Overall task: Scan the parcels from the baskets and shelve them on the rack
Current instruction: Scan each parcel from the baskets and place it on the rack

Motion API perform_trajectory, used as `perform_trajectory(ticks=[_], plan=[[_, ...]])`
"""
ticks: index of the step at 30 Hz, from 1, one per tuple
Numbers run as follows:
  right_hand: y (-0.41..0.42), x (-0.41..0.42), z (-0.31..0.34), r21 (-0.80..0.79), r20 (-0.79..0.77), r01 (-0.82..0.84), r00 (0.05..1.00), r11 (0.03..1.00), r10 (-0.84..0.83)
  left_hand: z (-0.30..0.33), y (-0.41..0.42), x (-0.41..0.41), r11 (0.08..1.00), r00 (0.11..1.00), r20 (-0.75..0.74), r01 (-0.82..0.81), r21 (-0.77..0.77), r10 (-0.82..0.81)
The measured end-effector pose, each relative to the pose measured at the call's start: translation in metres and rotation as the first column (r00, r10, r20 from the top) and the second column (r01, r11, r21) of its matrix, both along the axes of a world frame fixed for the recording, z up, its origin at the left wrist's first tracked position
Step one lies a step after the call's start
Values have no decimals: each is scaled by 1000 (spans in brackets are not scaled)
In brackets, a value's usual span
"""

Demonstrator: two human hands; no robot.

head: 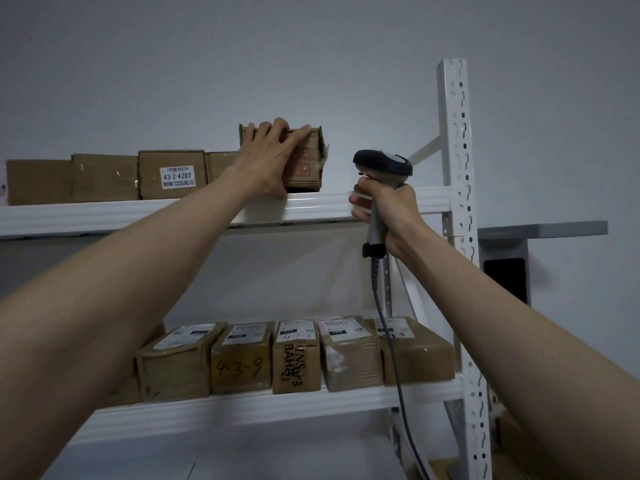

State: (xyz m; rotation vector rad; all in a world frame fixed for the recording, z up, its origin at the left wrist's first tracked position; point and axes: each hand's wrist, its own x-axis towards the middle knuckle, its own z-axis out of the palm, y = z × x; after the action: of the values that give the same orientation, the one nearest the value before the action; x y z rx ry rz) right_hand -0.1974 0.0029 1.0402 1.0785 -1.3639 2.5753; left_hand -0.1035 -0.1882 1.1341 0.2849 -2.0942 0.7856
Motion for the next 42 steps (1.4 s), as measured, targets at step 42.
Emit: perform_trajectory(ticks=[42], plan=[[203,177,-329,351,516,94,811,932,-276,-442,204,52,622,527,409,330,710,-745]])
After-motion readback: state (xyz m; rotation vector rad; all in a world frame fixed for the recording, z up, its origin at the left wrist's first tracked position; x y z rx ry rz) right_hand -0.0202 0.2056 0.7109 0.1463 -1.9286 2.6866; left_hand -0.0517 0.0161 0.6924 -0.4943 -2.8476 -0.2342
